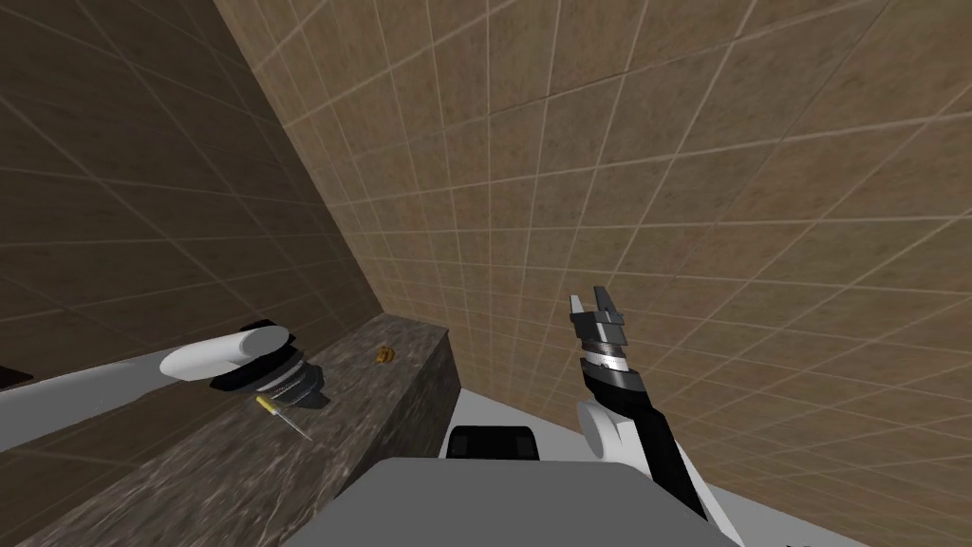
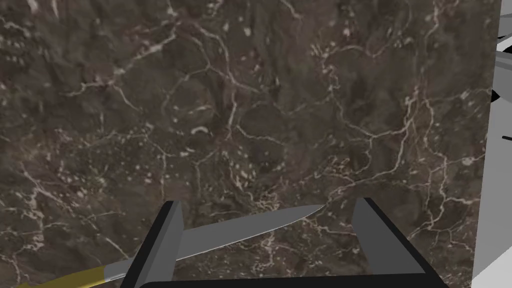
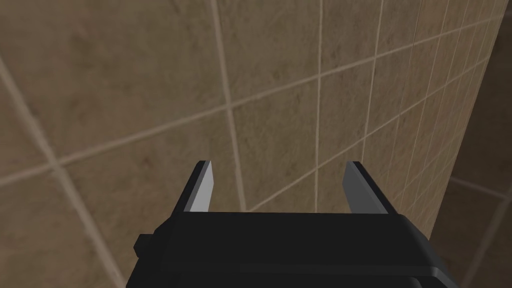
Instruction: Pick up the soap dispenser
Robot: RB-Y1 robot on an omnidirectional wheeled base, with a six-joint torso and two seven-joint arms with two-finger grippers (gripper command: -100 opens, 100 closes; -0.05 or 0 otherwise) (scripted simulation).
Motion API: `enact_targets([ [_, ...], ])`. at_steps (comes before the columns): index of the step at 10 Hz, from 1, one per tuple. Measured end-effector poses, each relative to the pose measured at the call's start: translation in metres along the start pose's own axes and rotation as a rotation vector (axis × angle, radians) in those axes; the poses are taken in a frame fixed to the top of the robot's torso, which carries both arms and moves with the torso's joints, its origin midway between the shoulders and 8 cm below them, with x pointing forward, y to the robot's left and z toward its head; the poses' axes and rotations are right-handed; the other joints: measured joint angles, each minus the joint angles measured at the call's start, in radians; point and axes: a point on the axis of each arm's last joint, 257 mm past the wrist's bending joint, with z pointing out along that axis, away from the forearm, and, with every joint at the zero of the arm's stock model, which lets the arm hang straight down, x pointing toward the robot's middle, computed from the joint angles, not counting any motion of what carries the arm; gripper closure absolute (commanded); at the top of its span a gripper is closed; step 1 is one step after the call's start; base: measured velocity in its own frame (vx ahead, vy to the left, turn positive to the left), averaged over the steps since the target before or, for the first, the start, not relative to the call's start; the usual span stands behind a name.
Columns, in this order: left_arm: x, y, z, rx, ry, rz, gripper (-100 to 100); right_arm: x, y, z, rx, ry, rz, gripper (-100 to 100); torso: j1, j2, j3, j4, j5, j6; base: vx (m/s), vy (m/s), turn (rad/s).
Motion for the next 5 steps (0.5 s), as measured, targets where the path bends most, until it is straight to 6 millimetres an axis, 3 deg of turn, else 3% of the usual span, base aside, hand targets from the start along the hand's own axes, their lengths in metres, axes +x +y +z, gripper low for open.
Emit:
enact_targets([
  [2,-0.039,-0.006,-0.014,-0.007,-0.088,-0.077,-100,0.000,0.000,0.000,0.000,0.000,0.000,0,0.001,0.002,0.001,0.000,0.000,0.000,-0.053,0.073,-0.076],
  [3,-0.048,-0.009,-0.018,-0.006,-0.110,-0.104,-100,0.000,0.000,0.000,0.000,0.000,0.000,0,0.001,0.002,0.001,0.001,0.000,0.000,-0.071,0.065,-0.022],
  [5,-0.083,-0.014,-0.028,-0.008,-0.191,-0.172,-100,0.000,0.000,0.000,0.000,0.000,0.000,0,0.001,0.006,0.003,0.001,0.001,-0.001,-0.105,0.059,-0.010],
])
